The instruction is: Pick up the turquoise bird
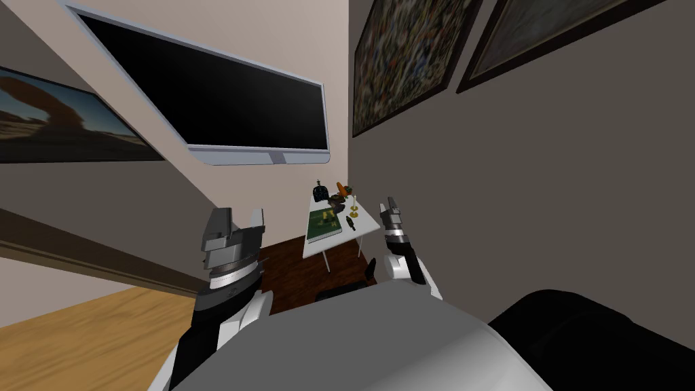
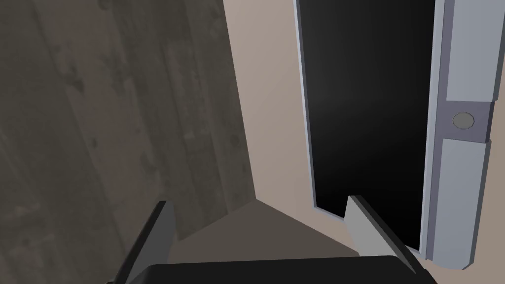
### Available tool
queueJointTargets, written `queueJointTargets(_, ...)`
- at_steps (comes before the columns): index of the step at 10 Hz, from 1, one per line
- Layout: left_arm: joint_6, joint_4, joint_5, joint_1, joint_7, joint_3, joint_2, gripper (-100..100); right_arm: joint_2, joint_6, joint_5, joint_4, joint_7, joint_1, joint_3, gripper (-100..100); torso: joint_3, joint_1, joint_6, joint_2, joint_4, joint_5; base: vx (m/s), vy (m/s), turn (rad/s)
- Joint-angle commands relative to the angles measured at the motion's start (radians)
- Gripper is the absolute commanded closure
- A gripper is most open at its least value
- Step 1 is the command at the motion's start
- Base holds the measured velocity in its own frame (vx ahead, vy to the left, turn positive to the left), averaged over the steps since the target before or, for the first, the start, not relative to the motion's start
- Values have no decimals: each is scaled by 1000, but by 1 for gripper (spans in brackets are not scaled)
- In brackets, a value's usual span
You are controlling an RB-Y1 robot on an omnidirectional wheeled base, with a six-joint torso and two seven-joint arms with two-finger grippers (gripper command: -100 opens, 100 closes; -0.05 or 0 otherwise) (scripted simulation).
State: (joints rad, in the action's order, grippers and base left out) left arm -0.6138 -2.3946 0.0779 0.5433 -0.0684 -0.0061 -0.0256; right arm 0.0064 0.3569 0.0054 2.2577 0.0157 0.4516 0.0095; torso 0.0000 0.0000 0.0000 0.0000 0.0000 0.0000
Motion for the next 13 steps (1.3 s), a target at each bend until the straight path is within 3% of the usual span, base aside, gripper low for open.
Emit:
queueJointTargets(1, 0, 0, 0, 0, 0, 0, 0, 0, -39, 3, -3, -5, 0, 11, 1, -100, 0, 0, 0, 0, 0, 0, -1, 19, -21)
queueJointTargets(4, 0, 0, 0, 0, 0, 0, 0, 0, -128, 13, -16, -25, 1, 55, 6, -100, 0, 4, 0, 0, 0, 1, -4, 66, -43)
queueJointTargets(7, 0, 0, 0, 0, 0, 0, 0, 0, -219, 24, -38, -63, -3, 123, 13, -100, 1, 8, 0, 3, 1, 2, -42, 125, -80)
queueJointTargets(8, 0, 0, 0, 0, 0, 0, 0, 0, -230, 24, -38, -63, -3, 123, 13, -100, 2, 9, 0, 4, 1, 2, -36, 94, -31)
queueJointTargets(11, 0, 0, 0, 0, 0, 0, 0, 0, -328, 31, -66, -120, -16, 207, 20, -100, 1, 7, 0, 2, 0, 2, -27, 113, -87)
queueJointTargets(12, 0, 0, 0, 0, 0, 0, 0, 0, -343, 31, -66, -120, -16, 207, 20, -100, 2, 9, 0, 3, 1, 2, -53, 135, -42)
queueJointTargets(13, 0, 0, 0, 0, 0, 0, 0, 0, -377, 31, -77, -143, -23, 237, 21, -100, 2, 9, 0, 3, 1, 2, -50, 132, -73)
